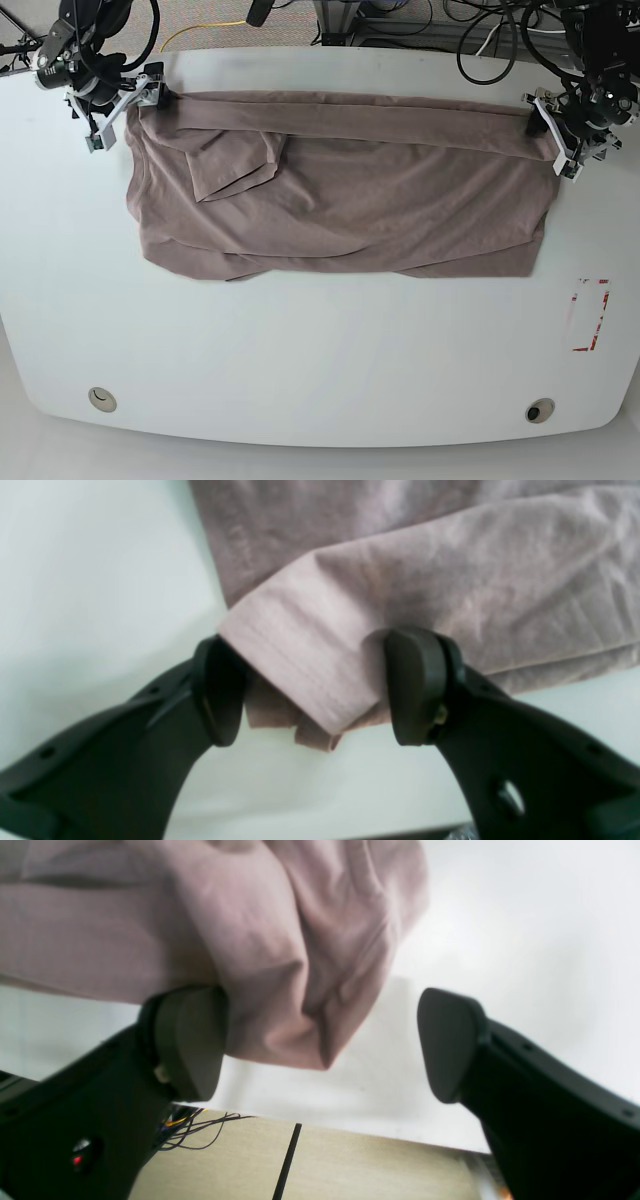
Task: Fold the T-shirt properly
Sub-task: 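Regrasp the folded shirt edge with both grippers, then pull the right gripper's grasped edge toward the shirt's hem side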
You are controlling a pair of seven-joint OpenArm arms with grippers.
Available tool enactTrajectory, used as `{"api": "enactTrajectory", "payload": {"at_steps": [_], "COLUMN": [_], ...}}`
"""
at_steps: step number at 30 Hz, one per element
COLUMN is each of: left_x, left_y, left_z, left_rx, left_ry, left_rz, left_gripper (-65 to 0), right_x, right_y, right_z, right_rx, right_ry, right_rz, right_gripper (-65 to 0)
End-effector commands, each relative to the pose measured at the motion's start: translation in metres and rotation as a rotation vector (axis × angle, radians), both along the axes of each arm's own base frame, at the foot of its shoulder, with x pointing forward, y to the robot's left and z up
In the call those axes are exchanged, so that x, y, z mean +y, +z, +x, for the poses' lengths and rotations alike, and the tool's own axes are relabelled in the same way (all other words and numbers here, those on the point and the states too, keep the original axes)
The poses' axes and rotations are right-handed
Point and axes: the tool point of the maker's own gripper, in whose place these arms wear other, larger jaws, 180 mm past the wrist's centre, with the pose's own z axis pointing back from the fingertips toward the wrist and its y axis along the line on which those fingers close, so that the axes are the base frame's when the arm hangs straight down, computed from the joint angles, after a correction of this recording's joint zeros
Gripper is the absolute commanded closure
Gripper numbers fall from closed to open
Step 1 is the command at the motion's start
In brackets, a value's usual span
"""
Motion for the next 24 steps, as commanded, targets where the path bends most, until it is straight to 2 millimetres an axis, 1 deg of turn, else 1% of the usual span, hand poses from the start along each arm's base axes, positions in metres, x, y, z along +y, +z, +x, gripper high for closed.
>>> {"api": "enactTrajectory", "payload": {"at_steps": [1,4,7,9,12,13,17,20,21,24], "left_x": [0.015,0.028,0.04,0.045,0.052,0.053,0.053,0.052,0.052,0.052], "left_y": [-0.012,-0.011,-0.009,-0.008,-0.005,-0.004,-0.004,-0.004,-0.004,-0.004], "left_z": [-0.032,-0.045,-0.055,-0.058,-0.059,-0.059,-0.059,-0.058,-0.058,-0.058], "left_rx": [0.134,0.153,0.178,0.191,0.185,0.184,0.183,0.182,0.182,0.181], "left_ry": [-0.001,0.038,0.08,0.095,0.115,0.117,0.118,0.115,0.116,0.116], "left_rz": [0.083,0.096,0.117,0.126,0.134,0.136,0.137,0.136,0.135,0.135], "left_gripper": [-40.1,-40.1,-40.1,-40.1,-40.1,-40.1,-40.1,-40.1,-40.1,-40.1], "right_x": [-0.006,-0.005,-0.003,-0.001,0.009,0.015,0.061,0.083,0.09,0.103], "right_y": [0.023,0.044,0.056,0.059,0.062,0.063,0.07,0.073,0.075,0.071], "right_z": [0.014,0.023,0.027,0.03,0.034,0.037,0.055,0.063,0.069,0.078], "right_rx": [-0.079,-0.136,-0.17,-0.184,-0.215,-0.228,-0.293,-0.317,-0.329,-0.327], "right_ry": [0.023,0.048,0.066,0.072,0.086,0.097,0.203,0.256,0.278,0.302], "right_rz": [-0.052,-0.101,-0.129,-0.12,-0.072,-0.047,0.091,0.137,0.147,0.179], "right_gripper": [-56.8,-56.8,-56.8,-56.8,-56.8,-56.8,-56.8,-56.8,-56.8,-56.8]}}
